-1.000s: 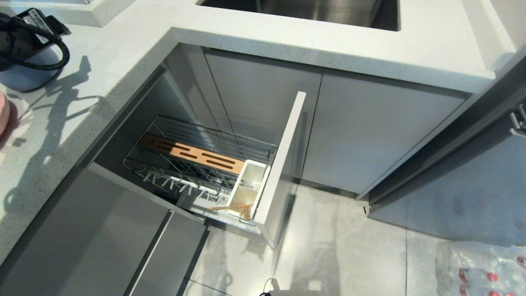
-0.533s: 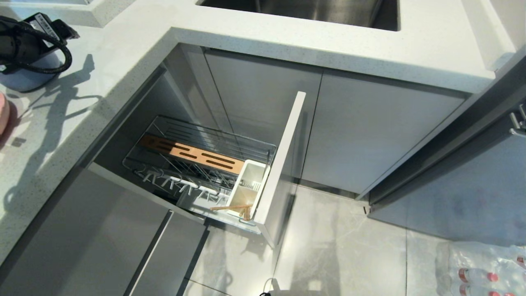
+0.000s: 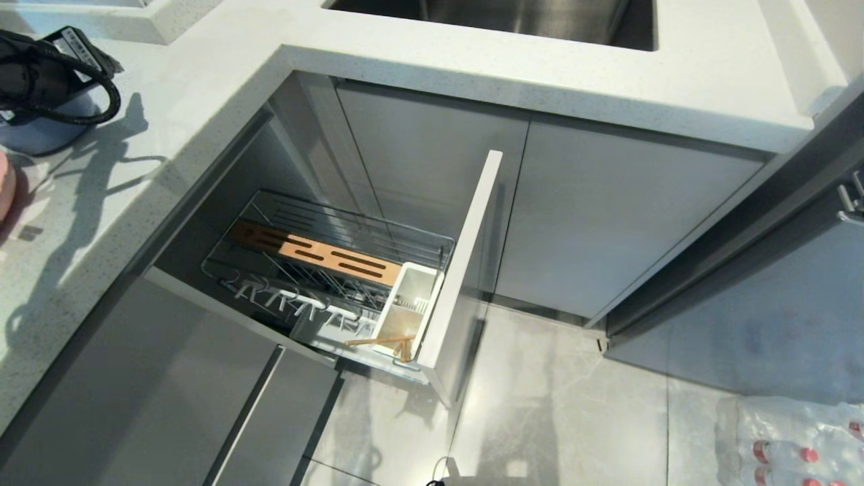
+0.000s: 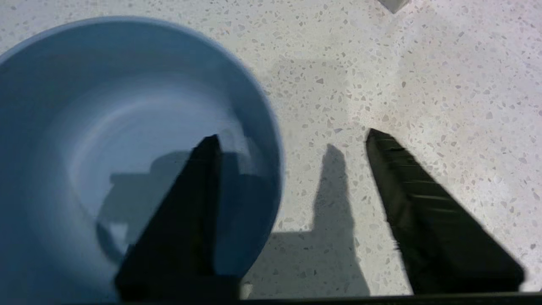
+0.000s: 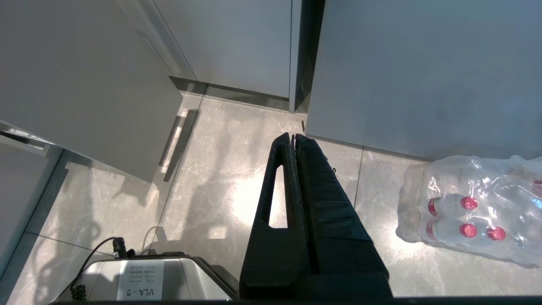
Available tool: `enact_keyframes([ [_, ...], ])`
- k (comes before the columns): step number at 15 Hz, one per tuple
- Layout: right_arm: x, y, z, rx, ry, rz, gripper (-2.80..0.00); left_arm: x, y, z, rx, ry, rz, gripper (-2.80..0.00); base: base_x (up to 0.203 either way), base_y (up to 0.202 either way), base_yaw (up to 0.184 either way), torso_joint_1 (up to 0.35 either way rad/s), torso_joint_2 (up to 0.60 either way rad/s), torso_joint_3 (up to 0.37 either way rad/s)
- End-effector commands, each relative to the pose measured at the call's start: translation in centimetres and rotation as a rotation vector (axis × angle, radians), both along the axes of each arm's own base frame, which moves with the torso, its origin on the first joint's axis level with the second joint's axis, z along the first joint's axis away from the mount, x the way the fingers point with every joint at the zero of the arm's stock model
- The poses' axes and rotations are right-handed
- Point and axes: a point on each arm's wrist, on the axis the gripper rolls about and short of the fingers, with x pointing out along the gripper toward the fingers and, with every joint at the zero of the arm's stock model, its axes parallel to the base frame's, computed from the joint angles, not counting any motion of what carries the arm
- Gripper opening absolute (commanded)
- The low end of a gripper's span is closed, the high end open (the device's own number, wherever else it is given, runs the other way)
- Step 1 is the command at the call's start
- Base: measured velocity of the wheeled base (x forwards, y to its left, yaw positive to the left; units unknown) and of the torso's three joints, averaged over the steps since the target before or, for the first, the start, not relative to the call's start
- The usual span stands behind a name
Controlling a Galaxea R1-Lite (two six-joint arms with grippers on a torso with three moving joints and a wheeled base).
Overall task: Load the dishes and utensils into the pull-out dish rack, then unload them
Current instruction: Pick up the bowl and place it in the cupboard
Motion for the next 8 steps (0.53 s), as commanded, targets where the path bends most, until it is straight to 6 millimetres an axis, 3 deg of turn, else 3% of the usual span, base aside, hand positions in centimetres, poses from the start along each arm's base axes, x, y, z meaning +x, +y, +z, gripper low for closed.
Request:
enact_keyframes([
  [1,0.01,0.0,0.01,0.0,0.0,0.0,-2.8,-0.1,0.03,-0.01,-0.002,0.001,0.002,-2.8,0.0,0.0,0.0,0.0,0.0,0.0],
  [8,0.01,0.0,0.01,0.001,0.001,0.0,-2.8,-0.73,-0.08,0.27,0.001,-0.008,0.002,-2.8,0.0,0.0,0.0,0.0,0.0,0.0],
])
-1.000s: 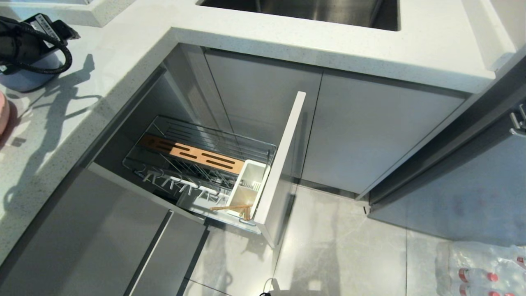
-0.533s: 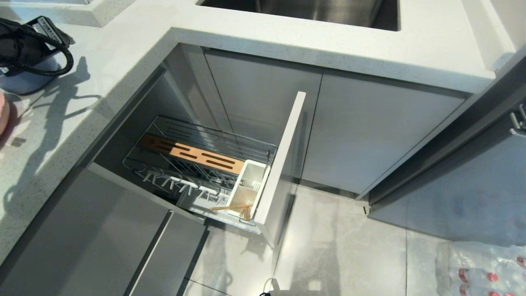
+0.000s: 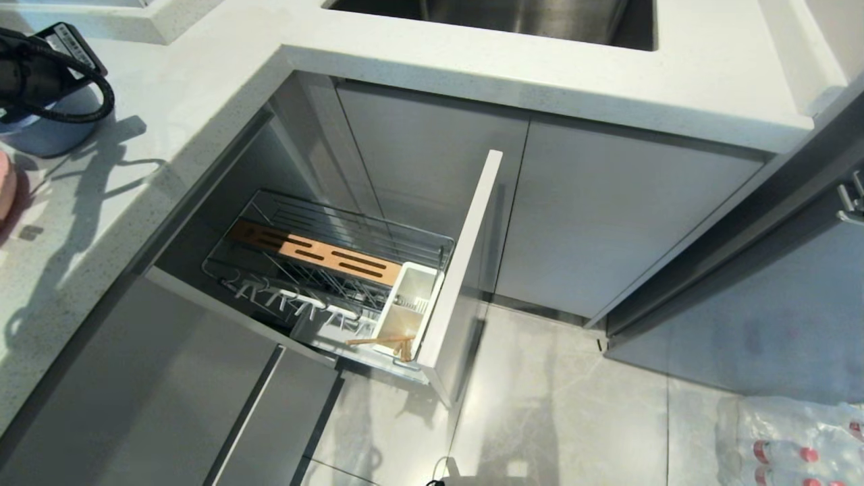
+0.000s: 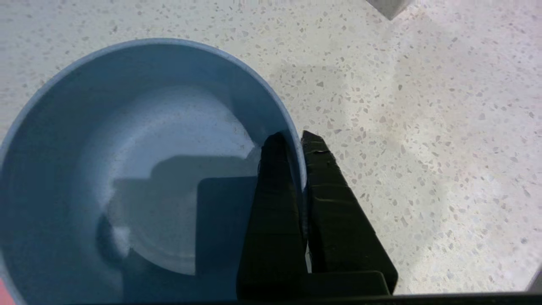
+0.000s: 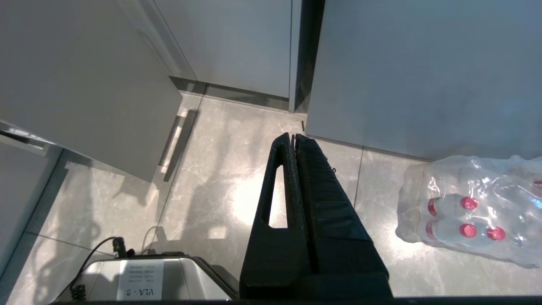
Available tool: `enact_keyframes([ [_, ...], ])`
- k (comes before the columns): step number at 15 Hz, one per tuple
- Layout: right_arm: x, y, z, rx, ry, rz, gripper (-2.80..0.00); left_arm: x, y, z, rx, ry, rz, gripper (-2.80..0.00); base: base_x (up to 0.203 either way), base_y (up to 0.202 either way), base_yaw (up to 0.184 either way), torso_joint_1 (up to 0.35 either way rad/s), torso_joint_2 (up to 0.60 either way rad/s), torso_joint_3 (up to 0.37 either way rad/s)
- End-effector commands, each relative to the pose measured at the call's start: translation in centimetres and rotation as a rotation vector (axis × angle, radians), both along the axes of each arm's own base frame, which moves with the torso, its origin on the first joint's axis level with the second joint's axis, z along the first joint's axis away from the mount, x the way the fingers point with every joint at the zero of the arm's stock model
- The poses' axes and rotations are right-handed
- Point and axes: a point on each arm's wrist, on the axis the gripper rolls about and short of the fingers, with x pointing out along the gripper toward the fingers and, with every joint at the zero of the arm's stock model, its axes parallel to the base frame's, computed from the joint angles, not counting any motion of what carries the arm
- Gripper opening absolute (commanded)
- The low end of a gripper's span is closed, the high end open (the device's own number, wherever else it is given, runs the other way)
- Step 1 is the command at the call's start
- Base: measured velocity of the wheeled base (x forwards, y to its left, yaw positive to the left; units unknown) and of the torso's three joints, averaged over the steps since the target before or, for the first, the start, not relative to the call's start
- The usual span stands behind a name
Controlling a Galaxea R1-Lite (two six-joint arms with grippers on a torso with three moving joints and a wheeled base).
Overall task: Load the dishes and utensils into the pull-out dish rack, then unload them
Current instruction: Pick up the bowl and place it in the cupboard
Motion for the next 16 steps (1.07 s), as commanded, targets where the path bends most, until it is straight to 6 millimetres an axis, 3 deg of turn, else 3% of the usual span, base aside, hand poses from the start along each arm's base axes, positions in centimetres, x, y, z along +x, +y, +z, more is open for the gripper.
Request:
enact_keyframes([
  [1,0.0,0.0,0.0,0.0,-0.001,0.0,-2.8,-0.4,-0.1,0.2,-0.002,-0.002,0.001,-2.8,0.0,0.0,0.0,0.0,0.0,0.0],
  [5,0.0,0.0,0.0,0.0,-0.001,0.0,-2.8,-3.7,-0.8,1.4,0.0,-0.01,-0.036,-2.8,0.0,0.0,0.0,0.0,0.0,0.0],
  [10,0.0,0.0,0.0,0.0,-0.001,0.0,-2.8,-12.1,-4.2,4.4,-0.015,-0.104,-0.228,-2.8,0.0,0.0,0.0,0.0,0.0,0.0],
  [13,0.0,0.0,0.0,0.0,0.0,-0.001,-2.8,-16.3,-6.0,4.7,-0.087,-0.162,-0.35,-2.8,0.0,0.0,0.0,0.0,0.0,0.0],
  [16,0.0,0.0,0.0,0.0,0.0,0.0,-2.8,-19.3,-8.3,4.2,-0.182,-0.175,-0.579,-2.8,0.0,0.0,0.0,0.0,0.0,0.0],
])
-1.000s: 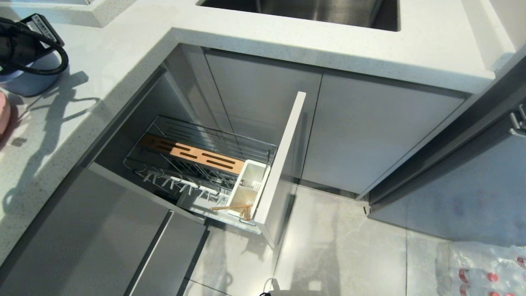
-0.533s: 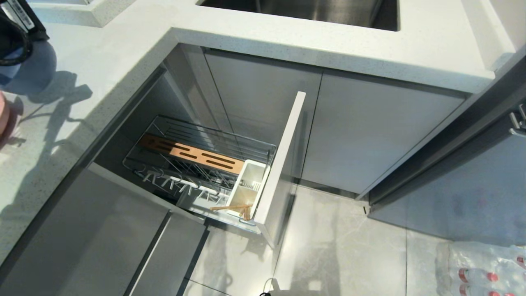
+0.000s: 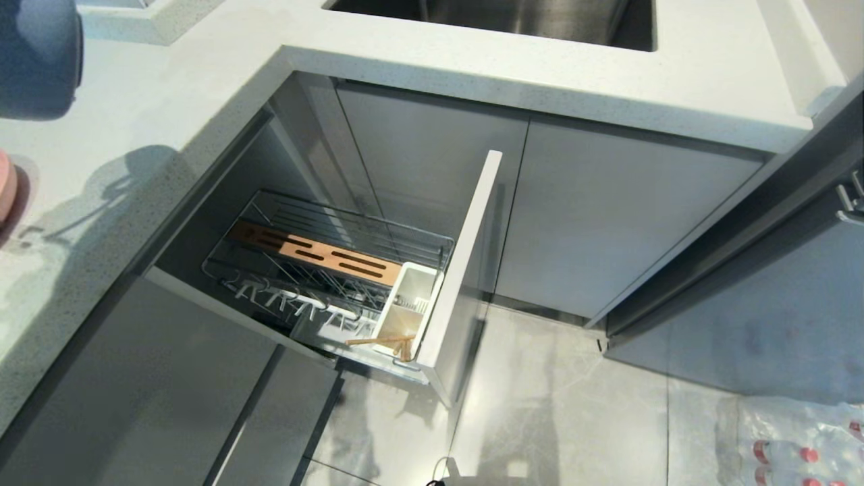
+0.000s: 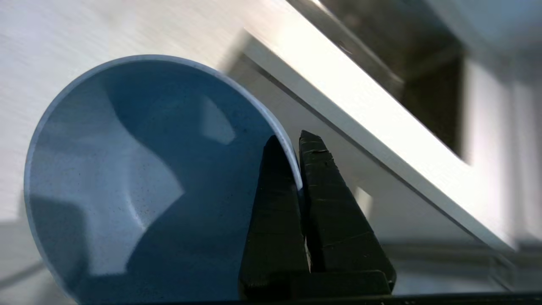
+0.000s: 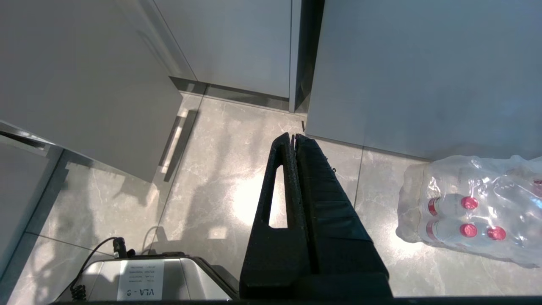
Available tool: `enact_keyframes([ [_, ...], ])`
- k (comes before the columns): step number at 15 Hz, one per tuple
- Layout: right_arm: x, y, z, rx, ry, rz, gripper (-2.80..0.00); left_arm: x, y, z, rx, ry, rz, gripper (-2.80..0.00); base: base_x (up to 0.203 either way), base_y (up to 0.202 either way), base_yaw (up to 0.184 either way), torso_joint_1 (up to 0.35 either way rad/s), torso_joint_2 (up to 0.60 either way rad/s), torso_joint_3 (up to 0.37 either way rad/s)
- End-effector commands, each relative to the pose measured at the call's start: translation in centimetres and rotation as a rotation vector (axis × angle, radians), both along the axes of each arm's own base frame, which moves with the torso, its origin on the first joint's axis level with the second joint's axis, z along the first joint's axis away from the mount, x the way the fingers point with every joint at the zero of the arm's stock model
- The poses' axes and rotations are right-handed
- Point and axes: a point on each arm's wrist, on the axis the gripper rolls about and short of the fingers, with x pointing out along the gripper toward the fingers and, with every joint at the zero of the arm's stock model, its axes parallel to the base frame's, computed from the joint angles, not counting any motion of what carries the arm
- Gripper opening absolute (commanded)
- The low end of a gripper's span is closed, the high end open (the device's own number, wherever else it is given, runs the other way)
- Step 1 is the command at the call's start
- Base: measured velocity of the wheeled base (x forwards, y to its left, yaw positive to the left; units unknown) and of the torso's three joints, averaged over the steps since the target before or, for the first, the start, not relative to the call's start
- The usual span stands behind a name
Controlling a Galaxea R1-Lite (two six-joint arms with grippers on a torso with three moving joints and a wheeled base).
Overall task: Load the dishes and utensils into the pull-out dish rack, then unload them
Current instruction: Pick up the bowl and place it in the cupboard
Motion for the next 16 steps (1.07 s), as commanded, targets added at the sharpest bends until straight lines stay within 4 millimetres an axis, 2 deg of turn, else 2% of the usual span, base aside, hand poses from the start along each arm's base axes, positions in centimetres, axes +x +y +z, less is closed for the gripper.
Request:
enact_keyframes([
  [1,0.0,0.0,0.0,0.0,0.001,-0.001,-2.8,-2.8,-0.6,-0.7,-0.026,-0.015,-0.123,-2.8,0.0,0.0,0.0,0.0,0.0,0.0],
  [4,0.0,0.0,0.0,0.0,0.0,0.0,-2.8,-2.7,-2.8,-2.1,-0.162,-0.068,-0.322,-2.8,0.0,0.0,0.0,0.0,0.0,0.0],
  [6,0.0,0.0,0.0,0.0,0.0,-0.001,-2.8,-1.7,-4.0,-3.1,-0.251,-0.088,-0.374,-2.8,0.0,0.0,0.0,0.0,0.0,0.0],
  [8,0.0,0.0,0.0,0.0,0.0,-0.001,-2.8,0.5,-5.6,-3.9,-0.33,-0.131,-0.342,-2.8,0.0,0.0,0.0,0.0,0.0,0.0],
  [10,0.0,0.0,0.0,0.0,0.0,0.0,-2.8,3.0,-8.2,-5.2,-0.394,-0.165,-0.267,-2.8,0.0,0.0,0.0,0.0,0.0,0.0],
  [13,0.0,0.0,0.0,0.0,0.001,-0.001,-2.8,7.6,-13.4,-8.5,-0.432,-0.152,-0.15,-2.8,0.0,0.0,0.0,0.0,0.0,0.0],
  [16,0.0,0.0,0.0,0.0,0.0,0.0,-2.8,10.5,-16.8,-12.3,-0.436,-0.114,-0.023,-2.8,0.0,0.0,0.0,0.0,0.0,0.0],
])
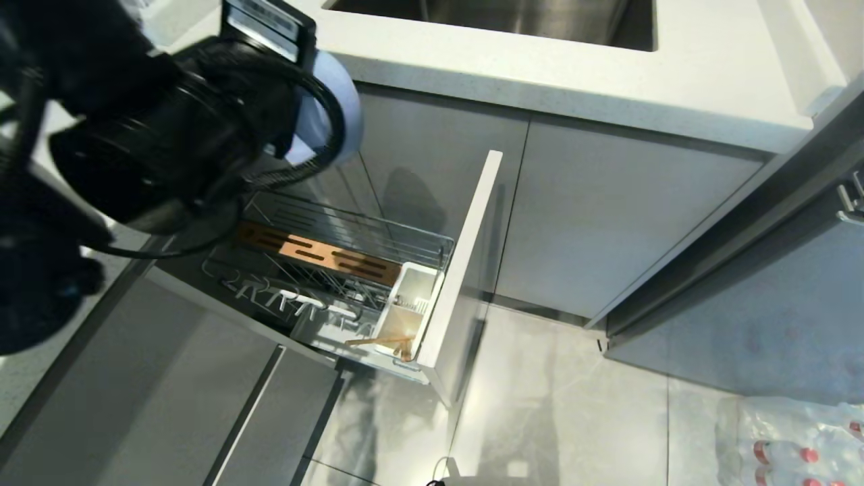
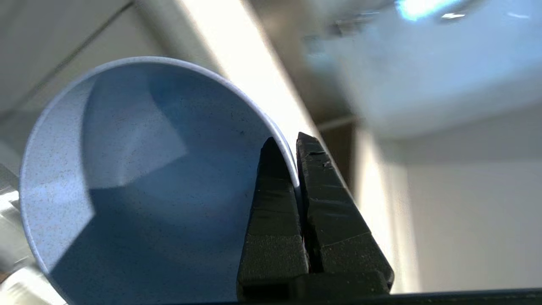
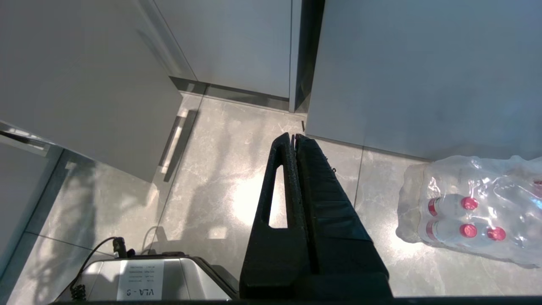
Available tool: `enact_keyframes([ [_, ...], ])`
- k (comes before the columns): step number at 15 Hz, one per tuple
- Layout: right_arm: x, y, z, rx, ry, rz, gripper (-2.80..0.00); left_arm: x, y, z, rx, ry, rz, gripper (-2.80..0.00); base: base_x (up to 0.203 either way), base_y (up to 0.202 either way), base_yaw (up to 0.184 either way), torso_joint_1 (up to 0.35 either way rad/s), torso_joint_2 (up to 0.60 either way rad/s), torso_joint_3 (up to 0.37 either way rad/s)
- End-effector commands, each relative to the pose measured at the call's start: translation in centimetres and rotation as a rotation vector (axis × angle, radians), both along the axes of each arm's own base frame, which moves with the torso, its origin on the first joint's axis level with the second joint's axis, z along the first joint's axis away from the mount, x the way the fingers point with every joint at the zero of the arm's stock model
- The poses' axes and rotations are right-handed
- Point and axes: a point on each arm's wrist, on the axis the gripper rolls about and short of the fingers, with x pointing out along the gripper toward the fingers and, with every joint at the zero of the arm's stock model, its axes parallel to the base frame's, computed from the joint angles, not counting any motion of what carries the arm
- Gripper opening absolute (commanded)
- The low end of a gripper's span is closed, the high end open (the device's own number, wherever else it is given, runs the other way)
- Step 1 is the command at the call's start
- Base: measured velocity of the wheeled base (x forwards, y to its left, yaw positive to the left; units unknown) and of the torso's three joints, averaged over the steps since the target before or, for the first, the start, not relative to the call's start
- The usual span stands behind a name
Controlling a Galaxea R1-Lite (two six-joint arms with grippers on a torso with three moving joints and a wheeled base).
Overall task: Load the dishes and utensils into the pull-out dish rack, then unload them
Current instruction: Pick up the bowl and place it in the cupboard
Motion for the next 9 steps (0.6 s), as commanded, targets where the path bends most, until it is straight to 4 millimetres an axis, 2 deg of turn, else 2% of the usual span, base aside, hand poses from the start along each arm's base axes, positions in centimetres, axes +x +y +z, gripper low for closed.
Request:
enact_keyframes([
  [1,0.0,0.0,0.0,0.001,0.0,0.0,-2.8,2.7,-2.7,-3.7,0.042,0.084,0.047,-2.8,0.0,0.0,0.0,0.0,0.0,0.0],
  [7,0.0,0.0,0.0,0.001,0.0,-0.001,-2.8,5.7,-4.9,-8.7,-0.011,0.103,0.181,-2.8,0.0,0.0,0.0,0.0,0.0,0.0],
  [9,0.0,0.0,0.0,0.001,0.0,0.0,-2.8,7.5,-4.6,-10.2,-0.02,0.099,0.223,-2.8,0.0,0.0,0.0,0.0,0.0,0.0],
])
